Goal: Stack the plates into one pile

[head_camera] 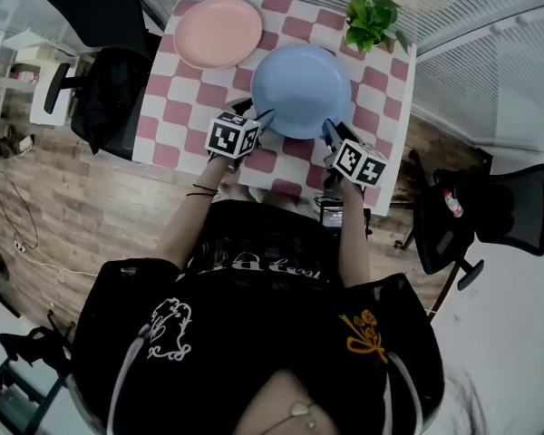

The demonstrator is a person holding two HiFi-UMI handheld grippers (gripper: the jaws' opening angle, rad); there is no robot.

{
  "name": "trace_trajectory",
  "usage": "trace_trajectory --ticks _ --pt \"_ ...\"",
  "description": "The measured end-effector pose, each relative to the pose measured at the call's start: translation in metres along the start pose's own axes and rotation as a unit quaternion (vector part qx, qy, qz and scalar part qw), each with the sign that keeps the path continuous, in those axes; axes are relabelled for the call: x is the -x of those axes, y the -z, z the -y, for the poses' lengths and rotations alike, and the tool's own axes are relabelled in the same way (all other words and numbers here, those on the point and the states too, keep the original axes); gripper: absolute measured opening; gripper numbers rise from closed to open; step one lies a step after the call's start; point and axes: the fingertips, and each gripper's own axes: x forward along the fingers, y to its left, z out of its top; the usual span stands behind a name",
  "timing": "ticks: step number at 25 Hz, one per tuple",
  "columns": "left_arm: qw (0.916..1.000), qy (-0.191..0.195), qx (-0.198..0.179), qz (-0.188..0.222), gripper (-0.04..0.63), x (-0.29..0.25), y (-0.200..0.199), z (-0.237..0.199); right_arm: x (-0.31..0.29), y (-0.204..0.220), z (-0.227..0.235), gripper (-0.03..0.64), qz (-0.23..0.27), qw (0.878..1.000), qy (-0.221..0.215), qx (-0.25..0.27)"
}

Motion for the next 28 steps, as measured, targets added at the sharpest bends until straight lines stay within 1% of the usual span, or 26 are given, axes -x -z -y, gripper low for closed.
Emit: trace_trajectory --ticks 4,8,14,18,21,23,25,28 --pt "0.9996 -0.015 0.006 0.022 0.242 0.029 -0.011 -0.037 -0.023 -0.010 -0.042 0.137 -0.001 1.000 -0.016 0.013" --pt "0.9988 -0.030 0.015 0.035 0.242 0.058 -0.017 -0.080 -0.051 -0.014 -0.086 0.135 -0.010 0.999 -0.027 0.025" --pt "0.9977 -0.044 0.038 0.037 0.242 0.094 -0.007 -0.144 -0.094 -0.002 -0.145 0.137 -0.029 0.999 -0.039 0.020" --pt "0.9974 -0.037 0.051 0.036 0.242 0.105 -0.005 -0.176 -0.116 0.005 -0.169 0.136 -0.040 0.999 -0.027 0.004" --pt "0.9973 -0.029 0.057 0.037 0.242 0.107 -0.006 -0.192 -0.128 0.008 -0.176 0.126 -0.050 0.998 -0.014 -0.027" --pt "0.9976 -0.026 0.052 0.038 0.242 0.107 -0.009 -0.200 -0.135 0.005 -0.179 0.109 -0.048 0.997 -0.005 -0.059" --pt "0.9977 -0.027 0.047 0.041 0.244 0.105 -0.014 -0.208 -0.140 0.001 -0.180 0.090 -0.040 0.994 0.008 -0.104" --pt "0.9969 -0.027 0.051 0.055 0.246 0.105 -0.022 -0.215 -0.144 -0.007 -0.180 0.069 -0.021 0.984 0.023 -0.178"
